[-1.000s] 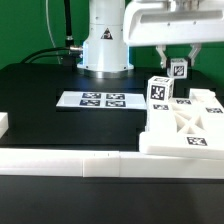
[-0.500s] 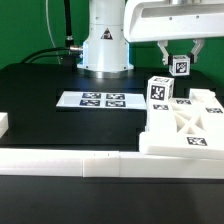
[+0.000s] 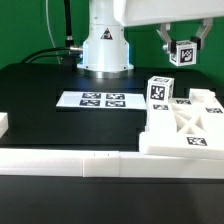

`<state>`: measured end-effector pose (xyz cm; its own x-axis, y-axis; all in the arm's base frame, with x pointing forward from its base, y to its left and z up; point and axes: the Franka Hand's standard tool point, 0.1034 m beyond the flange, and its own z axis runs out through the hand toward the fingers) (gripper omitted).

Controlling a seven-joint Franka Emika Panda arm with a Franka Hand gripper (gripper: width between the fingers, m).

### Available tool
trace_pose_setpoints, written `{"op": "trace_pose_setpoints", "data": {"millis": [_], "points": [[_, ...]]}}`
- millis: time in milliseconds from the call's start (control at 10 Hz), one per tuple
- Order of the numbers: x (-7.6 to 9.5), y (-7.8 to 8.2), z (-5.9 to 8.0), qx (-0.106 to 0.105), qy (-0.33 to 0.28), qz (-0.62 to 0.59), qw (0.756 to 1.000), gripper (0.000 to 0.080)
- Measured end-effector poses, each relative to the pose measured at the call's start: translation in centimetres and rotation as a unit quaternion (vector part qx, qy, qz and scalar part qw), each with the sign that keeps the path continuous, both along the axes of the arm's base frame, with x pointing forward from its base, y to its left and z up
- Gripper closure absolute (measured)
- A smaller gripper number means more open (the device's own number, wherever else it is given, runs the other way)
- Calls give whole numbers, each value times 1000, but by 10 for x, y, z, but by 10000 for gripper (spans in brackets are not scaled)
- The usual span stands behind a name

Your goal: Assemble chair

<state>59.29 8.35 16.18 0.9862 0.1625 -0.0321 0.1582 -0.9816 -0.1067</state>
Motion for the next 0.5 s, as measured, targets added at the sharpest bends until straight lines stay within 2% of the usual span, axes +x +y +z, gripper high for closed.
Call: {"op": "trace_pose_setpoints", "data": {"millis": [300, 400, 500], "points": [[0, -1, -1, -2, -1, 4, 1000, 515], [3, -2, 1, -14, -9, 24, 1000, 515], [12, 0, 3, -17, -4, 39, 999, 515]]}}
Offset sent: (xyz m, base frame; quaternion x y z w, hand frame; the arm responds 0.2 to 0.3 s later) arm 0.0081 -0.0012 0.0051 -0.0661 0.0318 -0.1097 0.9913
